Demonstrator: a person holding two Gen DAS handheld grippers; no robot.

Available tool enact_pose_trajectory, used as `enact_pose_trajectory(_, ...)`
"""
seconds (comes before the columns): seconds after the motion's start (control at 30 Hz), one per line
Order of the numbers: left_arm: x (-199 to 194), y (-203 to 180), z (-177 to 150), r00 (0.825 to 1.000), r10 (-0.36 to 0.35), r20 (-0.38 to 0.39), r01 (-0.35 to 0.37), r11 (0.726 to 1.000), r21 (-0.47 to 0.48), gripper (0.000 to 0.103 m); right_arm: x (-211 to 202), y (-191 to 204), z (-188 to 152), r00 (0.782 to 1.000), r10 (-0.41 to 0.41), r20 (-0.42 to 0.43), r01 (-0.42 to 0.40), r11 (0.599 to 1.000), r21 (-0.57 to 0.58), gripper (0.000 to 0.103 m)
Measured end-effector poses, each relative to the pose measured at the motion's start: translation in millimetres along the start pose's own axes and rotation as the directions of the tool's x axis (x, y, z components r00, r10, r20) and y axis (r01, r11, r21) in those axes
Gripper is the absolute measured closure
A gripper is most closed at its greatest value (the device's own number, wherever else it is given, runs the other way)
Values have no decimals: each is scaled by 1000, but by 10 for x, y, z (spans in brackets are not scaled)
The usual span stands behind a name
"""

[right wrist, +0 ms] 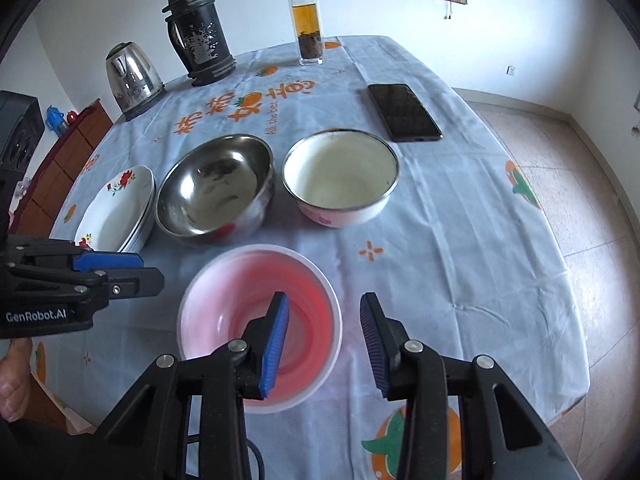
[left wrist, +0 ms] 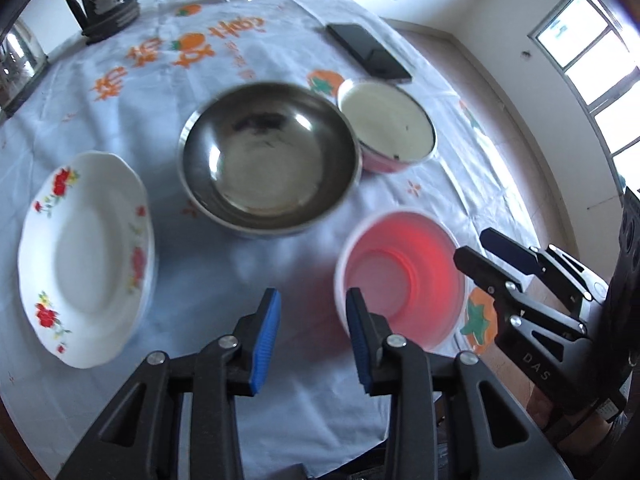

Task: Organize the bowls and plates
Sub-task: 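Move both grippers to the rim of the pink plastic bowl, then close both grippers on opposite sides of the pink bowl rim, then lift the pink bowl with both grippers over the dark red bowl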

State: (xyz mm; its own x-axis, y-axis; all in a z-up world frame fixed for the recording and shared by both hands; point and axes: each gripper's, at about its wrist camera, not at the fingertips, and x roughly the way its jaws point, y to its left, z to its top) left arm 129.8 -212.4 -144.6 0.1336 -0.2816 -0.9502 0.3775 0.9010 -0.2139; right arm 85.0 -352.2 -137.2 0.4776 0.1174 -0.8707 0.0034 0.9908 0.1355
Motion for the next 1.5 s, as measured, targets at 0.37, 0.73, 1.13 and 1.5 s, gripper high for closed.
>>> enact_pose_trajectory(0.37, 282, -86, -41, 998, -14, -60, 12, 999, -40, 84, 180, -189, -181, 995, 64, -70, -62, 998, 25, 81)
enact_pose_trajectory(0.73, 356, -97, -107, 997, -3, -80, -5, 995, -98, 96, 227, -195, -126, 983, 164, -85, -166, 986, -20, 94)
enact_pose_trajectory(1.13, 100, 12, -161, 999, 10, -52, -18, 989, -149, 96, 61, -136, 37, 970, 231, -74, -236, 969, -71, 95)
enact_pose_trajectory(1.5, -346, 285, 199, 999, 0, 36, 5, 991, -133, 96, -232, 83, 480, 971, 235, 44, -233, 971, -58, 95)
